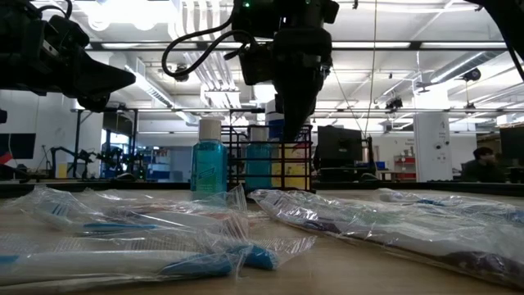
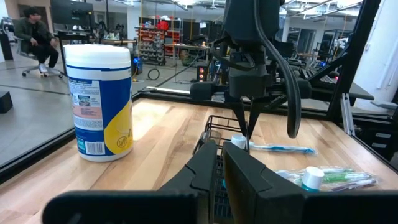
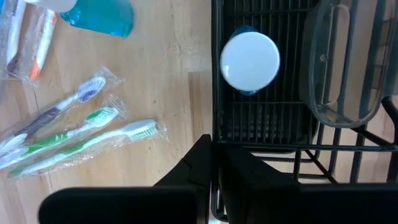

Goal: Pick & Place toothbrushing station
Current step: Adjust the black wire organizer

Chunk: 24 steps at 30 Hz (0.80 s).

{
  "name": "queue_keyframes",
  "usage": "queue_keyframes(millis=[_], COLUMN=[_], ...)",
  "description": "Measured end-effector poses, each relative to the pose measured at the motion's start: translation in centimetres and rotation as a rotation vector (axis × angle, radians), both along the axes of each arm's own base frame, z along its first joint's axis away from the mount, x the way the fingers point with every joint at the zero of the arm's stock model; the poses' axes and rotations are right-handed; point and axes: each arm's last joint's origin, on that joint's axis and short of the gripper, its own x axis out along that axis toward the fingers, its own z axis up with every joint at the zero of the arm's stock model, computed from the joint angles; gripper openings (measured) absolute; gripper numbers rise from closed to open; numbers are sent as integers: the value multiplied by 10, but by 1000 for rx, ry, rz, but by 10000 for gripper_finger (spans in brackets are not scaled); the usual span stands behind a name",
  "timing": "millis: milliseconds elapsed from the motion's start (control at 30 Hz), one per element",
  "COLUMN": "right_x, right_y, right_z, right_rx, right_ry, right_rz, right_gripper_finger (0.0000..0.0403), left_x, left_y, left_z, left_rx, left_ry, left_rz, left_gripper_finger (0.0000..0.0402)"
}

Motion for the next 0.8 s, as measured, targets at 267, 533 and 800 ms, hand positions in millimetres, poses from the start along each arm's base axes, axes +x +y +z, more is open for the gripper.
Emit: queue_keyframes(millis=[267,533,800], right_x=[0,0,0], right_y=[0,-1,-1], right_z=[1,1,1], right_rx=[-10,-19,-21], right_ry=[-2,-10,-12], right_rz=[29,87,100], right_gripper_finger=[17,17,18], left_x=[0,0,0], left_y=[0,0,0], left_z=[0,0,0], left_rx=[0,0,0], left_ry=[0,0,0], left_rz=[0,0,0], left_gripper_finger=[35,35,35])
